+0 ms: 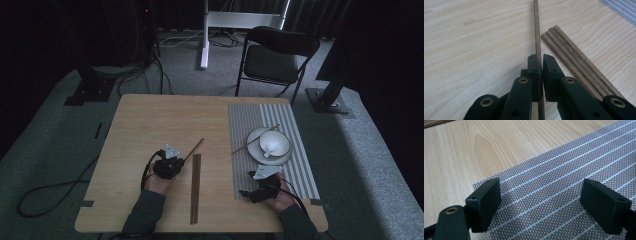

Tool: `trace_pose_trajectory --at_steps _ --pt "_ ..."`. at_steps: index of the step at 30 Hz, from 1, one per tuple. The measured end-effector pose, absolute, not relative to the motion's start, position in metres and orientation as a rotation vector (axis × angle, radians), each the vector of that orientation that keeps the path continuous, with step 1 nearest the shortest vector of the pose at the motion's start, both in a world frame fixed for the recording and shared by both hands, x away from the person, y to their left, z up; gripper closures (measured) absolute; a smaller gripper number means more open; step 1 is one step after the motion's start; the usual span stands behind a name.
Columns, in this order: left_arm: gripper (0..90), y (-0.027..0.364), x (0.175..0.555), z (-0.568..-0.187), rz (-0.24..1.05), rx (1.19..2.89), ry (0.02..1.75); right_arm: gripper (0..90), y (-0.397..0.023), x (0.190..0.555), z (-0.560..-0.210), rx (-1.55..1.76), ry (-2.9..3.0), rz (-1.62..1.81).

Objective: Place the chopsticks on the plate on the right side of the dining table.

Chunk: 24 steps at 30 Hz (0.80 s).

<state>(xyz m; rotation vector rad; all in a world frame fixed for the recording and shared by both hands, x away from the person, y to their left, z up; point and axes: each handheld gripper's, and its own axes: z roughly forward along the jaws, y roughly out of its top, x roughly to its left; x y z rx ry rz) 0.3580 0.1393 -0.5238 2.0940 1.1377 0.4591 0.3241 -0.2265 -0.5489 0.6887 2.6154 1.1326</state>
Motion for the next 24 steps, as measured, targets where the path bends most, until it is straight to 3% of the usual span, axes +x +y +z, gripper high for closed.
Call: trace_pose_trajectory --at_steps 24 --pt "85.6 0.128 0.371 -0.506 0.482 2.093 1.078 16.3 -0.227 0.324 -0.549 0.689 2.616 1.133"
